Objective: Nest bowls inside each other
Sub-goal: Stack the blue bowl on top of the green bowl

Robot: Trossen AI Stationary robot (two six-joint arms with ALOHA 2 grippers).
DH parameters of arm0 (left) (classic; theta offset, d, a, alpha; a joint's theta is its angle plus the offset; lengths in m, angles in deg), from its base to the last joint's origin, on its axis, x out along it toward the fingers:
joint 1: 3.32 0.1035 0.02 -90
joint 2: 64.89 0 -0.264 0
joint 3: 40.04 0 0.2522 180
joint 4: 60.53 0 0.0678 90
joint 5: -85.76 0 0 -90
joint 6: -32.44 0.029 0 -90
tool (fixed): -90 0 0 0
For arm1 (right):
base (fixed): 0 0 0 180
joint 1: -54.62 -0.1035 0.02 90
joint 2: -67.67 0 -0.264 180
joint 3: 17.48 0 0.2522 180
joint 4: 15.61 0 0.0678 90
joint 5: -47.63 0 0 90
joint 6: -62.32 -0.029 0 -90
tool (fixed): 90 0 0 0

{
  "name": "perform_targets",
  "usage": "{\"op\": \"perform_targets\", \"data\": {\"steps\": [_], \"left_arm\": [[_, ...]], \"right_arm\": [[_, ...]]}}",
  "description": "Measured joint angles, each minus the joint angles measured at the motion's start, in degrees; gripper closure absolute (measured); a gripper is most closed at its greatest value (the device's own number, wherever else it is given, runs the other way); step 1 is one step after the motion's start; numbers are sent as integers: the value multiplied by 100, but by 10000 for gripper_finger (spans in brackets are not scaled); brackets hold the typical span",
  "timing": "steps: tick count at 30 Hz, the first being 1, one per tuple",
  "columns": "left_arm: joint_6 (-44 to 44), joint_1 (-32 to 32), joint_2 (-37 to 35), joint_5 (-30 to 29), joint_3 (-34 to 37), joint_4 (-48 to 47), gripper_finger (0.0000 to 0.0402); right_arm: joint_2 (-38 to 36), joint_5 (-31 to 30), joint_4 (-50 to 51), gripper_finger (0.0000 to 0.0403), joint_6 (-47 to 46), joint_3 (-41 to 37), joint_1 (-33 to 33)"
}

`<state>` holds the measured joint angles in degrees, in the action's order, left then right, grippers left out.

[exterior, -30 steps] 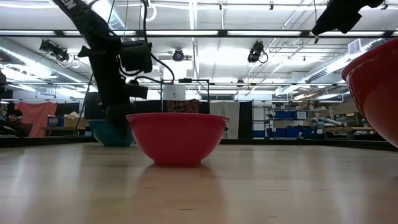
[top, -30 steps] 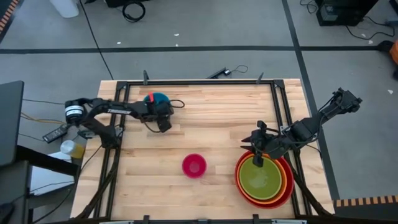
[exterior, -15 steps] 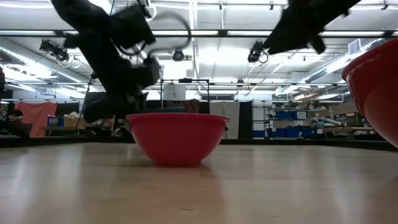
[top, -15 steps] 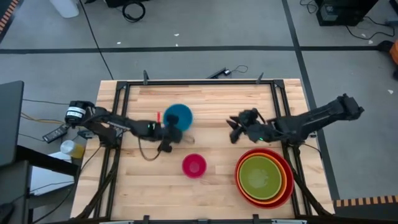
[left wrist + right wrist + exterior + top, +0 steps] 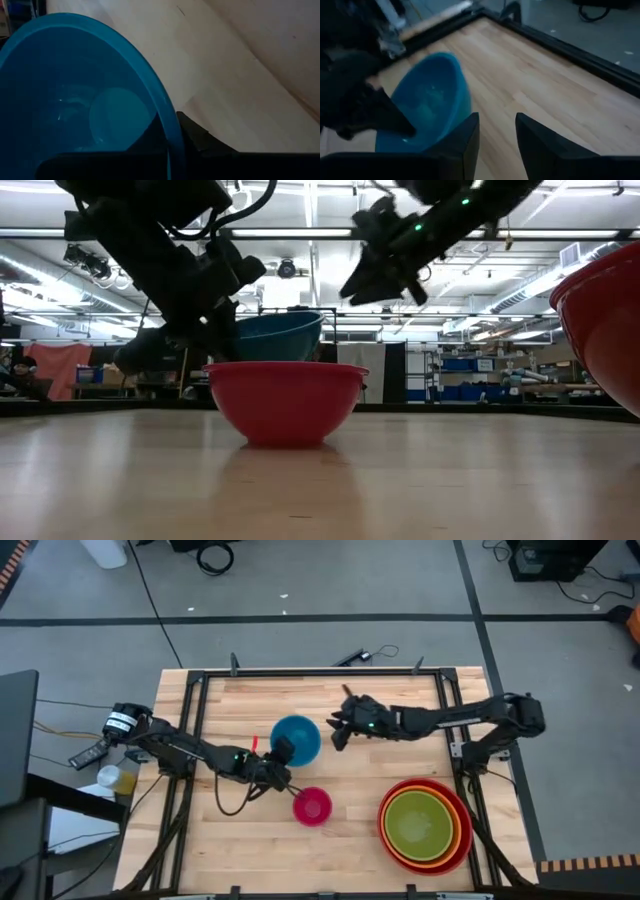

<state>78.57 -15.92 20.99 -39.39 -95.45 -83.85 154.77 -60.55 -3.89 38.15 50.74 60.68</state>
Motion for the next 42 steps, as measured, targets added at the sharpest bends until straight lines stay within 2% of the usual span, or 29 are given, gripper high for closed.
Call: {"op": "perform_targets", "data": {"steps": [6, 9, 13, 15, 17, 20, 22, 24, 27, 30, 35, 37, 42], "left_arm": [[6, 44, 0, -17, 0, 133, 381], [0, 44, 0, -17, 0, 162, 381], [-27, 43, 0, -17, 0, 188, 381], [-40, 6, 1, 14, 1, 259, 381], [-107, -57, 9, 17, 11, 321, 381], [-514, -115, 13, 57, 11, 520, 379], [-889, -120, 17, 176, -18, 776, 372], [-1212, -129, 8, 195, -66, 983, 353], [-1663, -156, -9, -3, -40, 1353, 308], [-1999, -271, -17, -205, 13, 1577, 257], [-1991, -587, -20, -268, 0, 2524, 192], [-1975, -720, -14, -251, 2, 2808, 178], [-1965, -1045, -11, -195, 0, 3106, 169]], "right_arm": [[804, 78, 37, 220, 370, 686, 9], [1126, 302, 51, 195, 520, 922, 9], [1459, 461, 36, 180, 655, 1127, -20], [1607, 431, 108, 187, 589, 1196, -24], [1685, 431, 268, 210, 527, 1293, -24], [1655, 414, 537, 283, 571, 1385, -21], [1554, 436, 838, 351, 640, 1458, -14], [1408, 397, 1127, 380, 748, 1529, -4], [1130, 95, 1980, 381, 870, 1690, -37], [721, -434, 3420, 385, 1154, 1779, -121], [-128, -1085, 5137, 385, 525, 1860, -127], [-437, -968, 5676, 385, 383, 1859, -186], [-1398, -116, 6800, 385, 12, 1859, -845]]}}
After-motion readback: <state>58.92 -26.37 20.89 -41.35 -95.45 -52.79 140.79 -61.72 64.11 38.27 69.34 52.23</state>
